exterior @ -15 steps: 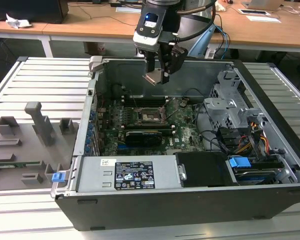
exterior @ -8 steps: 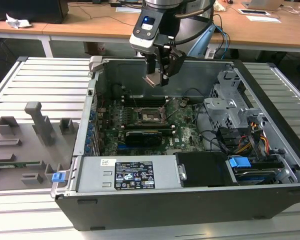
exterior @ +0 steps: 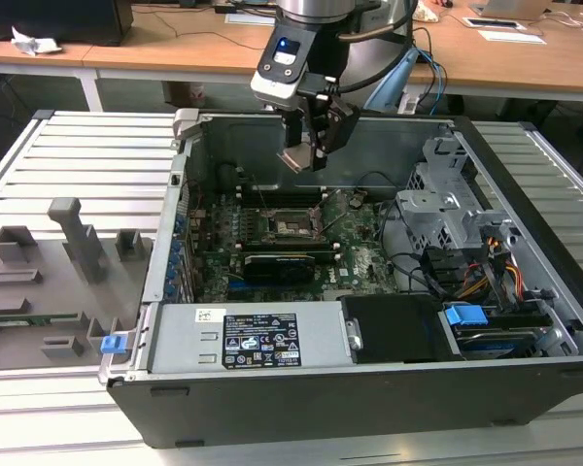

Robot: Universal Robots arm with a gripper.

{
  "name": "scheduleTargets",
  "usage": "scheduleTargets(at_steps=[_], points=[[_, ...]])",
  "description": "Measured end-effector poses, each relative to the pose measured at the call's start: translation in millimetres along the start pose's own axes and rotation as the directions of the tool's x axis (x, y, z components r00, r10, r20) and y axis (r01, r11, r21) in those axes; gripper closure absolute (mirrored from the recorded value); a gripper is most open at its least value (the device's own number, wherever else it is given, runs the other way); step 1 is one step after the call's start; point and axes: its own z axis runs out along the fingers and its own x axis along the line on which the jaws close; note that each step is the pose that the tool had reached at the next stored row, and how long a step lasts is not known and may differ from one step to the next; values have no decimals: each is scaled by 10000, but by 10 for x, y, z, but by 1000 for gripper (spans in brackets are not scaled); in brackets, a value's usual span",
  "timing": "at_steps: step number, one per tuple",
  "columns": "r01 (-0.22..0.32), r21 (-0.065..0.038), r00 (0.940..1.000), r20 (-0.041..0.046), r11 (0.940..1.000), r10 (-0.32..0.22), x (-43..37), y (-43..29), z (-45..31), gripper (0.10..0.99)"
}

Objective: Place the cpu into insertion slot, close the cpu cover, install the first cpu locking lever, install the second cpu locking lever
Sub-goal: 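Place the cpu into insertion slot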

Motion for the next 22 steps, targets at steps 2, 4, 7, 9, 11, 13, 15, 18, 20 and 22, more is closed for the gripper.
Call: scheduleTargets(at_steps=[2, 4, 7, 9, 11, 13, 15, 18, 20, 22], points=[[-8, 4, 10000, -1, 10000, 8, -1, -1, 22, 545], [-19, 6, 10000, 0, 10000, 19, -1, -3, 43, 545], [-52, 6, 10000, 2, 10000, 52, -2, -4, 55, 545], [-86, 4, 10000, 3, 10000, 86, -2, -4, 63, 545], [-153, 3, 9999, 9, 9999, 153, -2, -5, 73, 545], [-315, -1, 9995, 21, 9995, 315, -2, -6, 89, 545], [-440, -5, 9990, 31, 9990, 440, -3, -7, 98, 545], [-515, -6, 9987, 37, 9987, 515, -3, -7, 107, 545], [-555, -7, 9984, 40, 9985, 555, -3, -8, 117, 545], [-601, -6, 9982, 45, 9982, 601, -3, -9, 123, 545]])
